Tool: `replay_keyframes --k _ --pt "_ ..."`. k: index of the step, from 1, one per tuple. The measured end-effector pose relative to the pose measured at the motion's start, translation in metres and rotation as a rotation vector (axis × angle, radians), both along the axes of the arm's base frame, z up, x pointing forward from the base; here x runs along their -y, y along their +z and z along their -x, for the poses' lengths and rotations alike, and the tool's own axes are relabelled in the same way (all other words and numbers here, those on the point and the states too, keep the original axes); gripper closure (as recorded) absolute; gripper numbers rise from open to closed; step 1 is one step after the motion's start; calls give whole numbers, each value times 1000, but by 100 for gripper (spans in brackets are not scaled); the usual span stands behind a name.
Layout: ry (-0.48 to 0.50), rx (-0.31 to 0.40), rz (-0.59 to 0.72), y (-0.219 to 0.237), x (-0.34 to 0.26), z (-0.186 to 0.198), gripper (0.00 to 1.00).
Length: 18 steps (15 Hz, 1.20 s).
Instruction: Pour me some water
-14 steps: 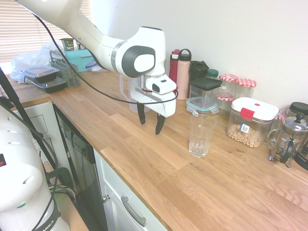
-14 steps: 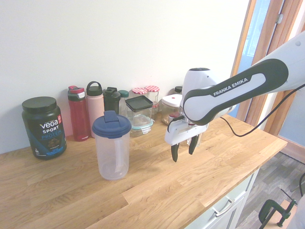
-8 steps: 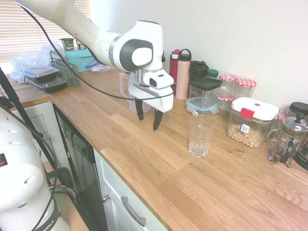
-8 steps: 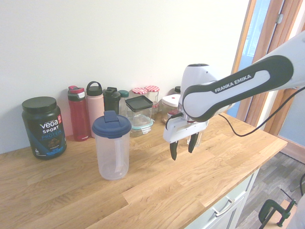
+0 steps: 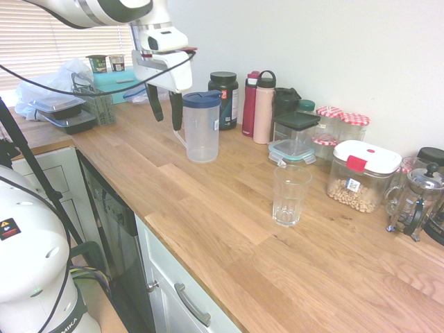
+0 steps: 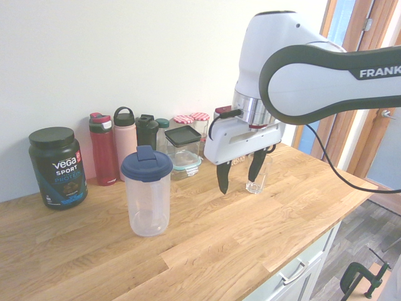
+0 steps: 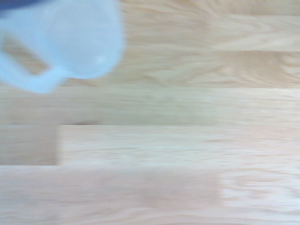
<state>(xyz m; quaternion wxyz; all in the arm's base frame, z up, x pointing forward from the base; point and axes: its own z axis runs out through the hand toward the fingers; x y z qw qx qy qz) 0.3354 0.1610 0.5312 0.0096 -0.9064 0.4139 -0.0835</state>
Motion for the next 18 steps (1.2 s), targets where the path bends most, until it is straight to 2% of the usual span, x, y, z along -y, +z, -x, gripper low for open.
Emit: replay_keyframes --k 4,11,12,18 --pt "7 62 -18 -4 -61 -5 0" --pt "-6 177 -23 -49 -115 -57 0" --pt "-13 190 -5 -54 -116 -64 100" --pt "-42 259 36 -70 -123 -100 100"
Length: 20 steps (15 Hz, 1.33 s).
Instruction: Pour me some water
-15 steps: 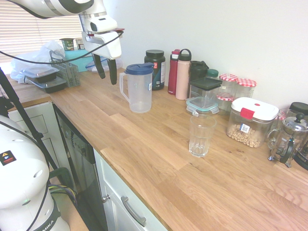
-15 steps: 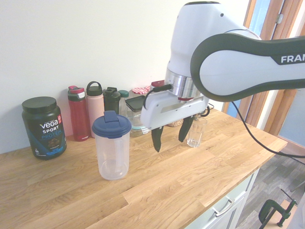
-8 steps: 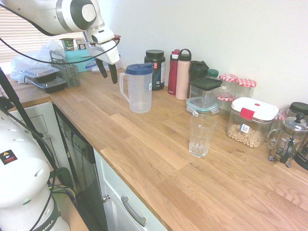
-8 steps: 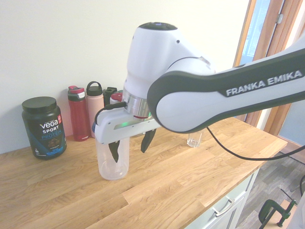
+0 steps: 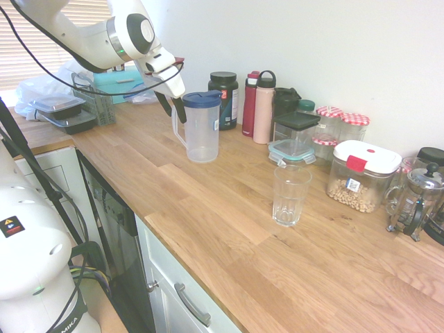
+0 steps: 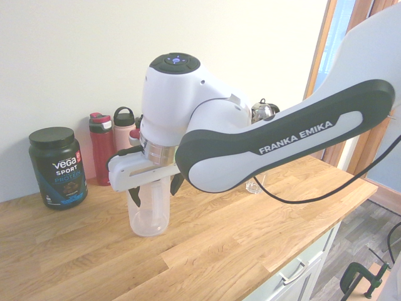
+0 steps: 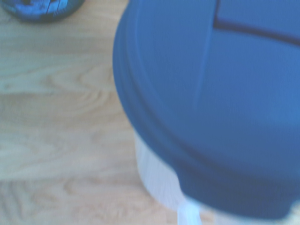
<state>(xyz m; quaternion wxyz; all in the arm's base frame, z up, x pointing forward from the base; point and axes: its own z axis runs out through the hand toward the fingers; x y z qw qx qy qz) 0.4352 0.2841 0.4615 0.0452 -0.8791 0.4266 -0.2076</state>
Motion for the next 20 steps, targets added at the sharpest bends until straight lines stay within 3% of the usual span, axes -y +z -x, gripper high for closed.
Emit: replay_keyframes --k 7,20 --pt "-14 -13 -17 -11 7 -20 100" --pt "-42 -9 -42 -11 29 -16 100"
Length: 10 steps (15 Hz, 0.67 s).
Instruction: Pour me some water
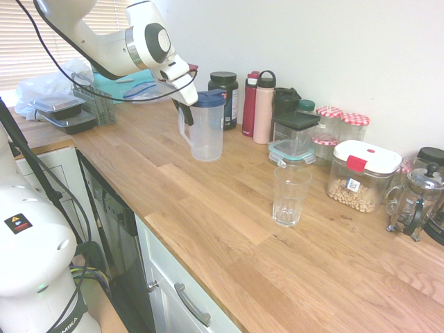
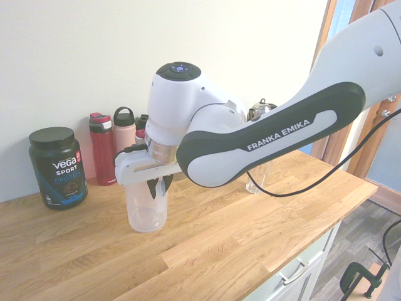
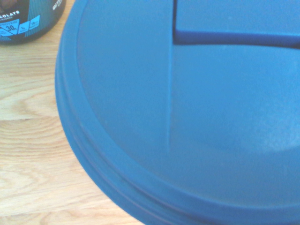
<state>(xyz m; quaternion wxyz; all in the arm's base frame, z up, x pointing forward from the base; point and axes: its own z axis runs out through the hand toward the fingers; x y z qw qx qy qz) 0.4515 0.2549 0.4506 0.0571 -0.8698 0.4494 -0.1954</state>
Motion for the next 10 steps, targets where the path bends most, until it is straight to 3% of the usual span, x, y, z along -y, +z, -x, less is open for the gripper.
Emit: replay_keyframes --k 3,6,10 --pt "10 5 -23 14 20 9 100" --pt "81 14 -30 49 40 30 100" --pt "276 -89 -21 96 82 76 100"
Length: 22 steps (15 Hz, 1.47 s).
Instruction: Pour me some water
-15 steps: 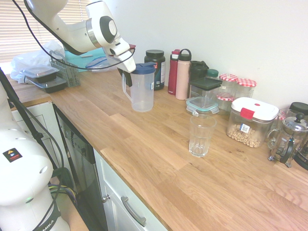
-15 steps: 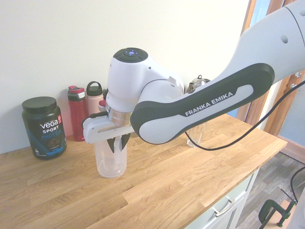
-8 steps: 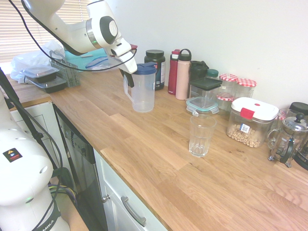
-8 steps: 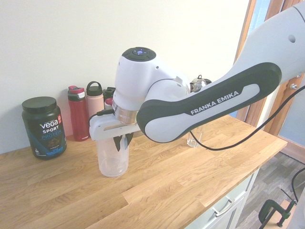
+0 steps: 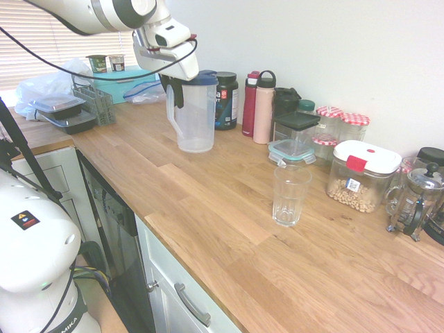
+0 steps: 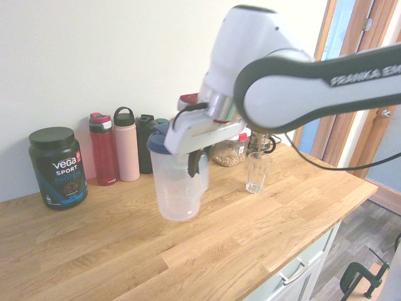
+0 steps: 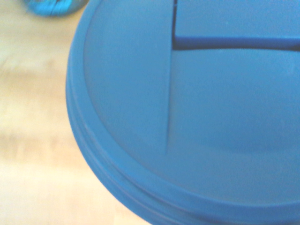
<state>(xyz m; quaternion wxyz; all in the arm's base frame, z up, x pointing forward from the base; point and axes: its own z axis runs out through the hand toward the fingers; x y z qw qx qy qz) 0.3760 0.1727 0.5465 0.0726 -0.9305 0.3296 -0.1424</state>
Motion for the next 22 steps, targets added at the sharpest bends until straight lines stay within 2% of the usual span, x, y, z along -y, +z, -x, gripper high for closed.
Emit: replay_keyframes --k 5,10,17,19,22 --pt "287 -79 -52 41 99 58 100" --pt "523 -50 -61 42 196 105 100" --pt "627 -56 -58 16 331 153 100" --pt "611 -64 -53 10 377 155 100" --pt "591 -109 -30 9 445 140 100"
